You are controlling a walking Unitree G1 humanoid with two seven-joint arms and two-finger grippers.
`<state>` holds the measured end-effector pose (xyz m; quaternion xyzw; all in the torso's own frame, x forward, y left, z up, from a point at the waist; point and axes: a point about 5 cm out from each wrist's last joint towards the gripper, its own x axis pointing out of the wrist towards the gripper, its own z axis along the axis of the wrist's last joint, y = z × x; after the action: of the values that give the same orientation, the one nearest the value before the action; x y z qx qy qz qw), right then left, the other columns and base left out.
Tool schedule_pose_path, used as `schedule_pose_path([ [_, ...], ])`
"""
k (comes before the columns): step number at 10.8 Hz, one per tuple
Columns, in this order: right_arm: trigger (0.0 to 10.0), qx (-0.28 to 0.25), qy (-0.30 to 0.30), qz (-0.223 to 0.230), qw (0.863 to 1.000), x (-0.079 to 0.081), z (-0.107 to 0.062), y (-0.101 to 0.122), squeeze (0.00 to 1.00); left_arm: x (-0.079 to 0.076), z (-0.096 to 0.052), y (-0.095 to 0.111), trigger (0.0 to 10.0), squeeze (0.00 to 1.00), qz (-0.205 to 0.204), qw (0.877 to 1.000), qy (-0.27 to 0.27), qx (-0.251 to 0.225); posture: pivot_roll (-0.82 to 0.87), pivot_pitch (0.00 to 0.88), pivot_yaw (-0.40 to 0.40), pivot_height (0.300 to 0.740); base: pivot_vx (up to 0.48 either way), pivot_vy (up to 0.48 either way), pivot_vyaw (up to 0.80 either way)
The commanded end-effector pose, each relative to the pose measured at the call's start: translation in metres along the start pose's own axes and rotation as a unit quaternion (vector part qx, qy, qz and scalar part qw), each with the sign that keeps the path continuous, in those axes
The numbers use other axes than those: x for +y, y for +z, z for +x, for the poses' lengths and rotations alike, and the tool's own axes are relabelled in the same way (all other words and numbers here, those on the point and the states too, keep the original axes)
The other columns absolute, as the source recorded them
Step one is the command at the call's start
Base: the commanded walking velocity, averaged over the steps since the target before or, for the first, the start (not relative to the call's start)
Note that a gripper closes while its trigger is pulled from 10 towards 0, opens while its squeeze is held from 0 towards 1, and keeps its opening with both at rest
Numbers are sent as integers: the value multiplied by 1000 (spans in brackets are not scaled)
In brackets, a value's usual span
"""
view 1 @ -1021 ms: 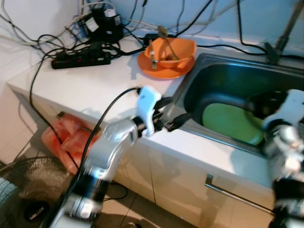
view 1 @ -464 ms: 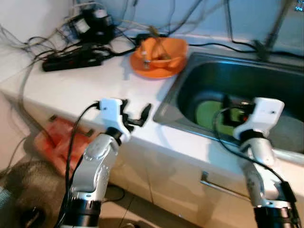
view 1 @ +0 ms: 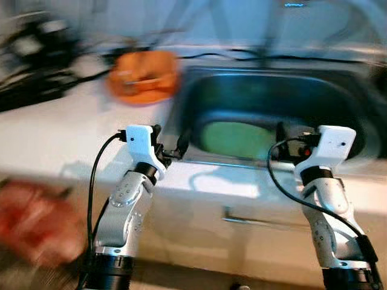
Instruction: Kitchen organization
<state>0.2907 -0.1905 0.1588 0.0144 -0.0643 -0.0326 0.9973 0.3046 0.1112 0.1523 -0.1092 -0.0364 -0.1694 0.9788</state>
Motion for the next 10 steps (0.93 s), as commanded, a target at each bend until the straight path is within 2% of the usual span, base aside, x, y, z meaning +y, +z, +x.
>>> schedule_pose_path([
  [1, 10000, -1, 12, -2, 1000, 4, -2, 2, 0, 4, -1, 3, 10000, 0, 5, 1000, 17, -11, -19, 36, 76, 740, 0, 0, 0],
  [3, 10000, -4, 27, -4, 1000, 10, 0, 3, 0, 12, -2, 5, 10000, 0, 10, 998, 55, -20, -16, 35, 72, 740, 0, 0, 0],
  [7, 10000, -6, 40, -9, 999, 14, 5, 6, 0, 14, 1, 5, 10000, 0, 11, 997, 68, -24, -16, 30, 66, 740, 0, 0, 0],
  [10, 10000, 9, 12, -3, 1000, 9, 10, 4, 0, 16, 3, 6, 10000, 0, 21, 997, 77, -26, -19, 33, 71, 740, 0, 0, 0],
])
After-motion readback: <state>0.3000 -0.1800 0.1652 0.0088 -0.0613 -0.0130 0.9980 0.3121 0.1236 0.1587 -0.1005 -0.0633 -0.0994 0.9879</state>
